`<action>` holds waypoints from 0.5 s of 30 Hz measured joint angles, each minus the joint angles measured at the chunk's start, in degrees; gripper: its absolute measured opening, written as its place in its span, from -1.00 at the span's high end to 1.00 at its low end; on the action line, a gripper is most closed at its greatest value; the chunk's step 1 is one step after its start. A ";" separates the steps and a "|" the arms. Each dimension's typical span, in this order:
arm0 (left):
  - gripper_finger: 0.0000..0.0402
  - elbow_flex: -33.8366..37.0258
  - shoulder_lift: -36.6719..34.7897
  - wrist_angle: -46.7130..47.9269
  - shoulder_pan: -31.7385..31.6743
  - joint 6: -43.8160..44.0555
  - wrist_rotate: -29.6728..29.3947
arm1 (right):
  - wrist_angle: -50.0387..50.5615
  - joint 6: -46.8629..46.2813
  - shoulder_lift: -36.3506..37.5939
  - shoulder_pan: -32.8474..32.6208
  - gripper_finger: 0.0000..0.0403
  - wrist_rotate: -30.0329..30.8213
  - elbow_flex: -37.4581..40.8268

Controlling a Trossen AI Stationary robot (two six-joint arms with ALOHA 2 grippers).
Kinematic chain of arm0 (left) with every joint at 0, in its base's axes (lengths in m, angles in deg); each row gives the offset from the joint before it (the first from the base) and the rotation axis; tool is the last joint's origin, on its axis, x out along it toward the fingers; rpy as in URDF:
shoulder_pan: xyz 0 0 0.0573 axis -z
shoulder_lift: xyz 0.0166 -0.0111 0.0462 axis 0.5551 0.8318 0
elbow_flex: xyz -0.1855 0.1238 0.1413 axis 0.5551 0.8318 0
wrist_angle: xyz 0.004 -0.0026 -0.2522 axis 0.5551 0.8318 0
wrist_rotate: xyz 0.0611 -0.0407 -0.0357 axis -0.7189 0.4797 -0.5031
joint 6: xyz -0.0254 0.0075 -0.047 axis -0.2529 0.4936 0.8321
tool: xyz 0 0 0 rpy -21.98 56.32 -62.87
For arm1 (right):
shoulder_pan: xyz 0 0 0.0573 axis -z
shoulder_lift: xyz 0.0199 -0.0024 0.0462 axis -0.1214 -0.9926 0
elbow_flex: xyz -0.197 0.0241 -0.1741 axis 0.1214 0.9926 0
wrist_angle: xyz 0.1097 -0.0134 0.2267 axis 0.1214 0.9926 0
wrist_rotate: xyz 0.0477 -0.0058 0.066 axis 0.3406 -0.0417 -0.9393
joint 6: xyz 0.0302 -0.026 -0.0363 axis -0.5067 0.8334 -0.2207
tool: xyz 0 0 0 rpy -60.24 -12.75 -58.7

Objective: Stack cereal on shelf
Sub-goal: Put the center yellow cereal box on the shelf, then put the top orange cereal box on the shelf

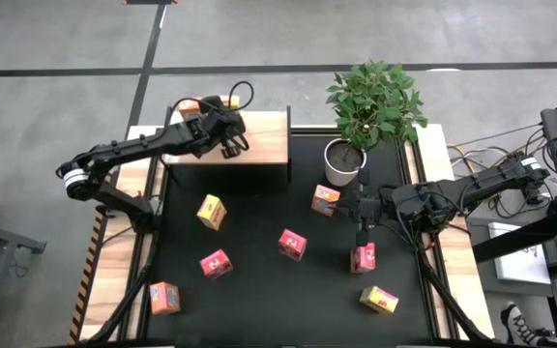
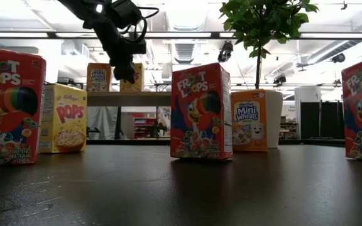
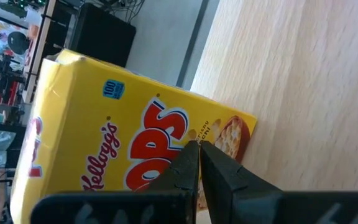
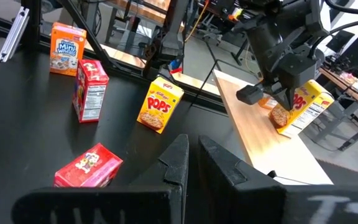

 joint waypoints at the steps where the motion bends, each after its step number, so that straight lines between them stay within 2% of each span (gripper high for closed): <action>1: 1.00 0.00 0.00 0.00 0.14 0.11 0.02 | -0.01 -0.13 0.00 0.00 0.87 0.00 0.00; 8: 1.00 -0.40 -2.56 0.24 5.24 3.16 -0.02 | -0.21 -2.58 0.00 0.00 0.87 -0.02 0.00; 15: 1.00 -0.46 -11.96 0.25 19.27 8.19 0.01 | -0.13 -9.09 -0.40 0.00 0.87 -0.33 0.00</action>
